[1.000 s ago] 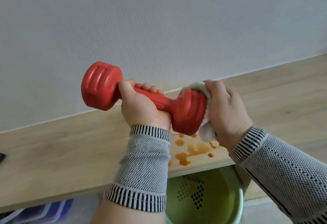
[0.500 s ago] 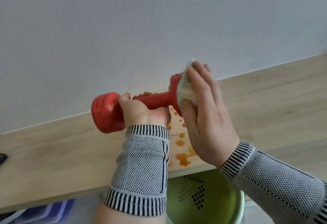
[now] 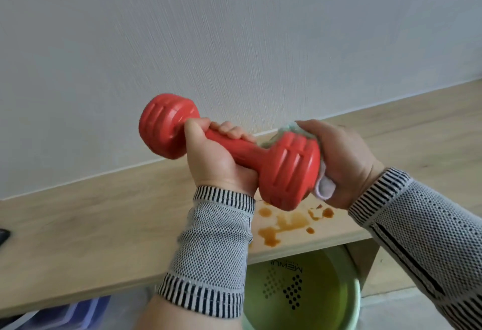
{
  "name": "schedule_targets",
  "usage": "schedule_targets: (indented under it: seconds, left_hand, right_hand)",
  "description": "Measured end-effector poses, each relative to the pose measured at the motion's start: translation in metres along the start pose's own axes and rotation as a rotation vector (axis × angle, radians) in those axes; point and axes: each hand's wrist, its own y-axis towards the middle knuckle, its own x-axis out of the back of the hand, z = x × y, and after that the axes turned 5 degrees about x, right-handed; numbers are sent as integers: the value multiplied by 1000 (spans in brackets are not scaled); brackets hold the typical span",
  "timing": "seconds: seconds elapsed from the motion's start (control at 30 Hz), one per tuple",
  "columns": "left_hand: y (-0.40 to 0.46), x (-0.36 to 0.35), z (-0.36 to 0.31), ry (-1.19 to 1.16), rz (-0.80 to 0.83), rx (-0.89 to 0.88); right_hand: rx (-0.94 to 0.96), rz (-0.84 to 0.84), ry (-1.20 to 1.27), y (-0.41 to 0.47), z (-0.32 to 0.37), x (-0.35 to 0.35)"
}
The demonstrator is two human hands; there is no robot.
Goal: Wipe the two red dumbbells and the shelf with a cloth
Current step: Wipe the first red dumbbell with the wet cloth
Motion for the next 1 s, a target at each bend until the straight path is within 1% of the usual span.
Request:
schedule_targets:
  seconds: [0.07,0.1,0.2,0.23,0.27,0.3,0.37,0.4,0.43,0.5,0.6,0.63,0.7,0.77,0.8,0.87,0.9,1.0]
  left_hand:
    - [-3,-4,3,141,-47,-115]
    - [-3,-4,5,195,-56,-182]
    - [-2,-5,10,328,-137,-368]
    - [-2,-4,11,368,-166,-414]
    - [-2,-4,13,394,-201,-440]
    - [-1,-4,14,393,-240,-444]
    - [0,-4,10,305,-311,-377]
    - [0,-4,6,231,-341,-317]
    - [1,-4,3,150,-365,-248]
    - [3,-3,-3,-21,-377,-111]
    - [4,0,-5,-246,-288,28]
    - [4,1,-4,-270,-259,41]
    - [6,4,-2,-238,-208,38]
    - [5,4,-1,-156,-125,49]
    - [5,4,-1,-112,-76,73]
    - [3,1,0,-23,5,123]
    - [2,0,0,23,34,137]
    - [-3,-8,1,200,81,111]
  right_hand:
    - [185,-26,-224,-6,7,0]
    - [260,-21,-377,-9,11,-4]
    - [534,101,-928,-14,1,-14]
    - [657,80,-1105,-14,-8,-16]
    - [754,44,-1231,-15,-16,-17]
    - [854,19,-1300,-15,-24,-17]
    - [1047,-2,-1329,-15,-35,-15]
    - [1097,-12,-1314,-15,-41,-14]
    - [1104,-23,-1265,-15,-45,-13]
    - [1044,-55,-1057,-18,-48,-13]
    - [837,-84,-691,-24,-43,-17]
    - [725,-119,-578,-24,-40,-17]
    - [410,-179,-299,-19,-31,-15]
    - [78,-155,17,-12,-25,-11]
    - [-42,-108,101,-13,-19,-9]
    - [-195,18,157,-14,-8,-6]
    - [-229,47,165,-14,-4,-4]
    - [-171,80,82,-9,8,3]
